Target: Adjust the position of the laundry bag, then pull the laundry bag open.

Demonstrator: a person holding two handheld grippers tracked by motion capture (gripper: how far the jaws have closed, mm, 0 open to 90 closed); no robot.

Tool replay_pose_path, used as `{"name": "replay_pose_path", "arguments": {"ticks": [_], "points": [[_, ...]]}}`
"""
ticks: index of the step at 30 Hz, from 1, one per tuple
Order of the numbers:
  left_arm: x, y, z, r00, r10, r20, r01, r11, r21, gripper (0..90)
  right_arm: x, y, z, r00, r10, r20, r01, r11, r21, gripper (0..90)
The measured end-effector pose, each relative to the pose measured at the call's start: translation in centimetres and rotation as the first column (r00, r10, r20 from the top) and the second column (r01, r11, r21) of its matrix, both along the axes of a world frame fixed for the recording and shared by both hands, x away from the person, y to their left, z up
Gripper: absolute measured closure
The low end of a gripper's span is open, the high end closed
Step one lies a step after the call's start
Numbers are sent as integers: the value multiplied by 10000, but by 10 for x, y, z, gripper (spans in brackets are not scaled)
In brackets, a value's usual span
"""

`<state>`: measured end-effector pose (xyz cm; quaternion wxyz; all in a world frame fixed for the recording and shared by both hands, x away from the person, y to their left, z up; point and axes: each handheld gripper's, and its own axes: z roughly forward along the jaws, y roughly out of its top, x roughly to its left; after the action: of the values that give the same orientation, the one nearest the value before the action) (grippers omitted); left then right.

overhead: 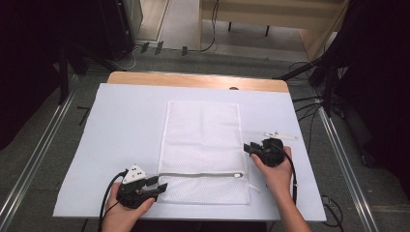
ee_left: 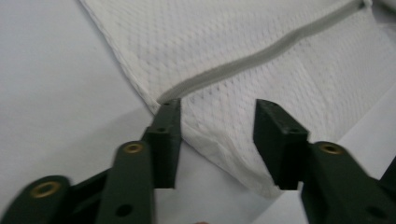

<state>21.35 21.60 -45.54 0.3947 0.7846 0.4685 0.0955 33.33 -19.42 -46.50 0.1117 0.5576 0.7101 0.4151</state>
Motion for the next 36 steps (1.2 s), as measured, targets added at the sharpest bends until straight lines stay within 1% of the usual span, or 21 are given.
{"name": "replay_pose_path", "arguments": {"ticks": [1,2,3,4,5,7,8,10,12,14,17,20,21,22,23,25,28,32,34,35,36], "points": [[0,2,2,9999,28,162,-24,9997,-234,487,-5,-2,0,9999,33,112,-33,10000,24,611],[0,4,3,9996,40,267,-30,9993,-362,465,-15,-7,0,9994,31,340,-33,10000,50,583],[0,5,6,9987,153,481,-134,9991,-393,452,-20,-10,-1,9985,30,542,-29,10000,-19,562],[-1,5,7,9979,158,622,-135,9993,-359,451,-29,-14,-2,9980,5,636,-2,10000,-57,555],[-2,5,9,9964,211,826,-179,9991,-384,464,-43,-22,-2,9983,89,571,-96,9999,113,552],[-3,4,11,9945,178,1030,-133,9989,-441,471,-54,-28,-1,9986,134,509,-154,9992,378,543],[-4,3,12,9932,209,1145,-154,9987,-487,471,-54,-28,-1,9986,134,509,-154,9992,378,543],[-5,-1,12,9914,108,1302,-45,9988,-492,484,-67,-34,0,9979,178,625,-202,9991,376,535],[-5,-4,13,9907,27,1360,31,9991,-423,493,-83,-37,-1,9967,230,776,-261,9989,399,531],[-4,-7,12,9902,-29,1395,90,9990,-431,500,-94,-37,-2,9957,332,863,-363,9987,344,528],[-5,-8,13,9898,-127,1422,183,9991,-382,512,-106,-35,-5,9929,568,1048,-585,9982,131,513],[-4,-10,13,9903,-160,1382,239,9982,-557,525,-112,-35,-5,9909,740,1120,-765,9969,187,499],[-4,-12,13,9904,-180,1373,264,9979,-595,526,-113,-34,-4,9912,787,1067,-828,9959,351,481],[-4,-13,14,9907,-173,1349,259,9977,-627,526,-113,-34,-4,9912,787,1067,-828,9959,351,481],[-3,-16,15,9910,-199,1325,304,9965,-773,527,-113,-33,-4,9907,810,1094,-858,9955,400,473],[-2,-21,17,9904,-200,1366,318,9959,-846,532,-114,-29,-3,9893,878,1169,-922,9952,323,462],[3,-32,19,9906,-256,1342,376,9955,-875,546,-113,-25,-3,9886,993,1136,-1037,9940,335,454],[11,-51,20,9898,-577,1304,677,9950,-735,560,-110,-20,-6,9862,1142,1196,-1193,9922,361,454],[14,-58,20,9902,-679,1220,782,9936,-816,565,-110,-17,-5,9860,1198,1157,-1246,9916,357,451],[16,-64,21,9897,-721,1237,821,9936,-777,570,-109,-16,-4,9860,1230,1124,-1276,9912,355,449],[19,-69,21,9899,-745,1204,846,9931,-807,576,-107,-14,-3,9844,1372,1099,-1405,9898,232,448]]}}
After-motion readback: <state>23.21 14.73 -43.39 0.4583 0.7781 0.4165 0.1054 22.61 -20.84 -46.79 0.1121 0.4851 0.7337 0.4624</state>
